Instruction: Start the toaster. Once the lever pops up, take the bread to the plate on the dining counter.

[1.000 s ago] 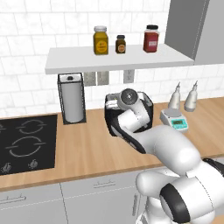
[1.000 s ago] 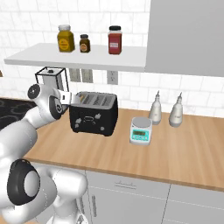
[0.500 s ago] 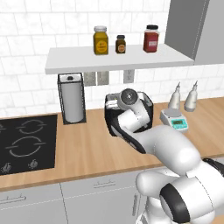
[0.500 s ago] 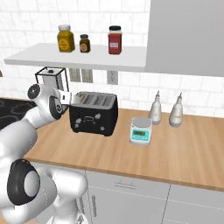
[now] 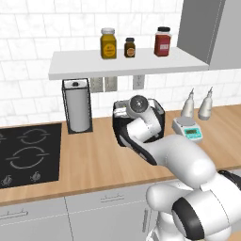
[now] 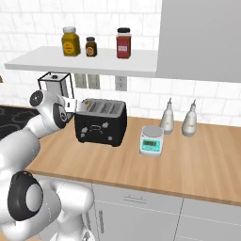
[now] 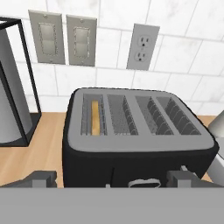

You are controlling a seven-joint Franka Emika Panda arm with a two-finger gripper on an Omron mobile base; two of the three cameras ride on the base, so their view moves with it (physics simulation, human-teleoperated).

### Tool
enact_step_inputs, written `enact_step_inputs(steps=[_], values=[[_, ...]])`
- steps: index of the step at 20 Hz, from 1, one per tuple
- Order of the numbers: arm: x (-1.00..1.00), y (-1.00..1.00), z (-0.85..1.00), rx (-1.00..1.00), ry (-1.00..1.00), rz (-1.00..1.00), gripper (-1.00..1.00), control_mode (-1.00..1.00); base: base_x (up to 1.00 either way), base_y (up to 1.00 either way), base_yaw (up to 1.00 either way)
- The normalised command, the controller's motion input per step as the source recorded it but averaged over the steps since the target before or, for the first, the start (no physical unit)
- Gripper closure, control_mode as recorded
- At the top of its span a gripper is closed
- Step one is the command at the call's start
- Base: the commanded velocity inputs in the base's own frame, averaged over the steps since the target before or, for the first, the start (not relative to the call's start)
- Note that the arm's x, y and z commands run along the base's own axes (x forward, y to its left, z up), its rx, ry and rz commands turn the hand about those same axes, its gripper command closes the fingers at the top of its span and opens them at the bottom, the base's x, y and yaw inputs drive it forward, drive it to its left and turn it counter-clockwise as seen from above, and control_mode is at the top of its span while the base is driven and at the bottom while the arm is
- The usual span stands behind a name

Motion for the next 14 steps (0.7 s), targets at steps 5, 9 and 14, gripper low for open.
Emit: enact_step_inputs(steps=[5, 9, 14], values=[[0.0, 0.0, 0.0, 0.0, 0.0, 0.0, -1.0, -1.0, 0.0, 0.0, 0.0], [0.0, 0.0, 0.0, 0.0, 0.0, 0.0, -1.0, -1.0, 0.0, 0.0, 0.0], [0.0, 0.0, 0.0, 0.0, 0.0, 0.0, -1.0, -1.0, 0.0, 0.0, 0.0]])
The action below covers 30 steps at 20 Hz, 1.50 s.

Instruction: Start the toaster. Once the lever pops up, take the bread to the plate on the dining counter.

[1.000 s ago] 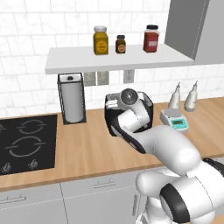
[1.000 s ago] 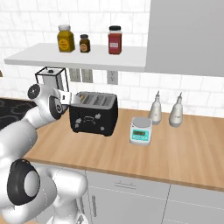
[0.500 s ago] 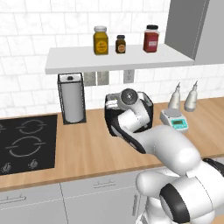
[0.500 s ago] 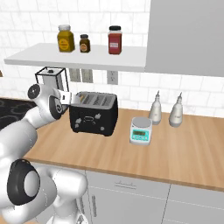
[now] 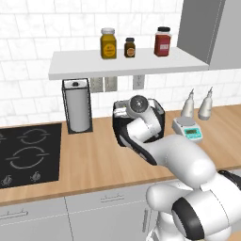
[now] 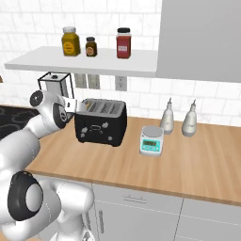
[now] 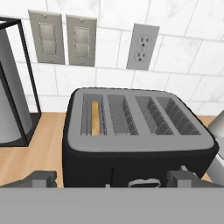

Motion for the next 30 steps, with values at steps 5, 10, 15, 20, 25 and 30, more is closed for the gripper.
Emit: enact_step_inputs(steps=[5, 10, 15, 20, 25, 30], values=[[0.0, 0.0, 0.0, 0.0, 0.0, 0.0, -1.0, -1.0, 0.0, 0.0, 0.0], [0.0, 0.0, 0.0, 0.0, 0.0, 0.0, -1.0, -1.0, 0.0, 0.0, 0.0], [0.0, 0.0, 0.0, 0.0, 0.0, 0.0, -1.0, -1.0, 0.0, 0.0, 0.0], [0.0, 0.0, 0.0, 0.0, 0.0, 0.0, -1.0, -1.0, 0.0, 0.0, 0.0], [0.0, 0.0, 0.0, 0.0, 0.0, 0.0, -1.0, -1.0, 0.0, 0.0, 0.0], [0.0, 0.0, 0.0, 0.0, 0.0, 0.0, -1.0, -1.0, 0.0, 0.0, 0.0]])
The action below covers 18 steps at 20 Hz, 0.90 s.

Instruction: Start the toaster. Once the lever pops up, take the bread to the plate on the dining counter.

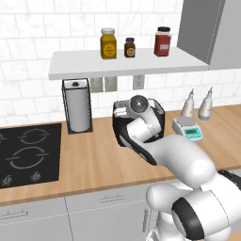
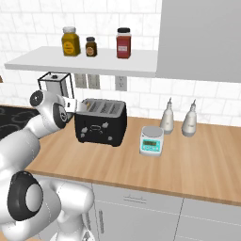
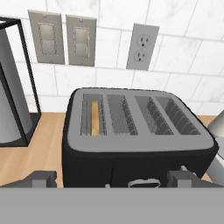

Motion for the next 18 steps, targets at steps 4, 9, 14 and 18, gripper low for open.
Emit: enact_step_inputs(steps=[4, 9, 14, 18], values=[[0.0, 0.0, 0.0, 0.0, 0.0, 0.0, -1.0, -1.0, 0.0, 0.0, 0.0], [0.0, 0.0, 0.0, 0.0, 0.0, 0.0, -1.0, -1.0, 0.0, 0.0, 0.0], [0.0, 0.0, 0.0, 0.0, 0.0, 0.0, -1.0, -1.0, 0.0, 0.0, 0.0], [0.0, 0.0, 0.0, 0.0, 0.0, 0.0, -1.0, -1.0, 0.0, 0.0, 0.0]])
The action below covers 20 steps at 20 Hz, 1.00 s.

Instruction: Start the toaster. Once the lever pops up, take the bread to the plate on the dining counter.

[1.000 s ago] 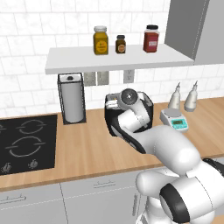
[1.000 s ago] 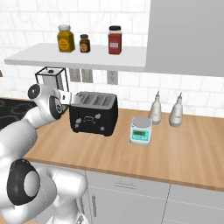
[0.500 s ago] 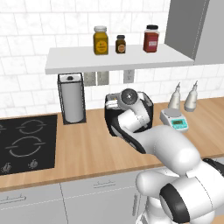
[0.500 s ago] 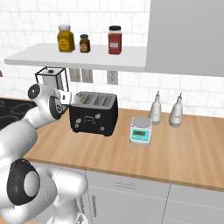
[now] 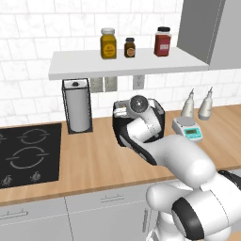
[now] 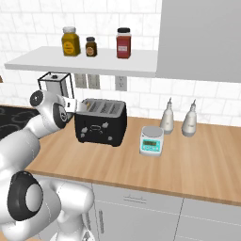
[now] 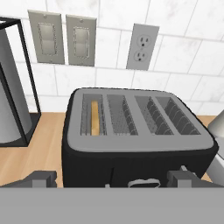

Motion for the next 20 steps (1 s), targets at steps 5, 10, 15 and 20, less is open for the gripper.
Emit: enact_step_inputs(steps=[5, 10, 15, 20], values=[[0.0, 0.0, 0.0, 0.0, 0.0, 0.0, -1.0, -1.0, 0.0, 0.0, 0.0], [0.0, 0.0, 0.0, 0.0, 0.0, 0.0, -1.0, -1.0, 0.0, 0.0, 0.0], [0.0, 0.0, 0.0, 0.0, 0.0, 0.0, -1.0, -1.0, 0.0, 0.0, 0.0], [0.0, 0.0, 0.0, 0.0, 0.0, 0.0, -1.0, -1.0, 0.0, 0.0, 0.0]])
